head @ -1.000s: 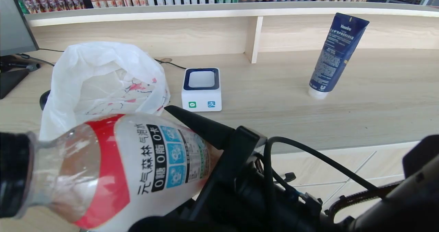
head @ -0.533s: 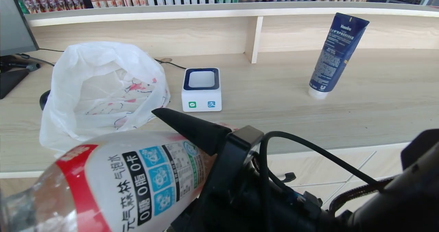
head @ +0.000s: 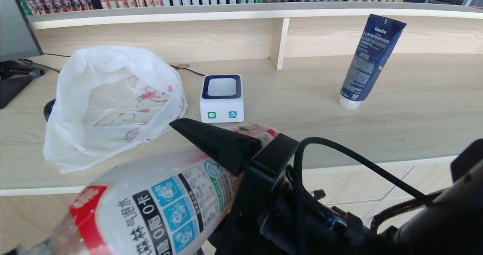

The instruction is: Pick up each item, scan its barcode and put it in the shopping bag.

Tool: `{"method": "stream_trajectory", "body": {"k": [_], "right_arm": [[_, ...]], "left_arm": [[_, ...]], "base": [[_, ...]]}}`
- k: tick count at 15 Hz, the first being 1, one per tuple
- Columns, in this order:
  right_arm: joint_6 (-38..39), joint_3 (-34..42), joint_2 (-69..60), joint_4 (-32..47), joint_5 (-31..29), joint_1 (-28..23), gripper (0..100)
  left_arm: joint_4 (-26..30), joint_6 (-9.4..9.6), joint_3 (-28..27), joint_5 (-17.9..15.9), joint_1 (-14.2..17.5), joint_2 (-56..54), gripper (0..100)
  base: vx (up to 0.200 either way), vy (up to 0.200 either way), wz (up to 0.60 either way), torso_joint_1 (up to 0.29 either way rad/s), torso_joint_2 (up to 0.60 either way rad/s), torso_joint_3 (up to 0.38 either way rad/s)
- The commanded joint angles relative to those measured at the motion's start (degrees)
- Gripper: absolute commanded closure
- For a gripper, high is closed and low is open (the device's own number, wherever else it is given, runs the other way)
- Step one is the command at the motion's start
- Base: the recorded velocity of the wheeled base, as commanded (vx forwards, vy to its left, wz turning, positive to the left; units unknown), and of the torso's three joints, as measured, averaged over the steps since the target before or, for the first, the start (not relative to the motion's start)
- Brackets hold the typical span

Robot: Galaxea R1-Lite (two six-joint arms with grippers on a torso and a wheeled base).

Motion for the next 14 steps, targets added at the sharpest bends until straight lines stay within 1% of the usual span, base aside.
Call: {"method": "stream_trajectory", "body": {"k": [1,14], "right_arm": [[-0.43,0.03,-0.53,-0.04,0.89,-0.78,100],[-0.96,0.03,-1.06,-0.04,1.42,-1.13,100]], "left_arm": [[0.0,-0.02,0.0,0.0,0.0,0.0,0],[0.0,-0.02,0.0,0.09,0.0,0.0,0]], "base": [[0.0,0.0,0.0,0.0,0.0,0.0],[0.0,0.0,0.0,0.0,0.0,0.0]]}}
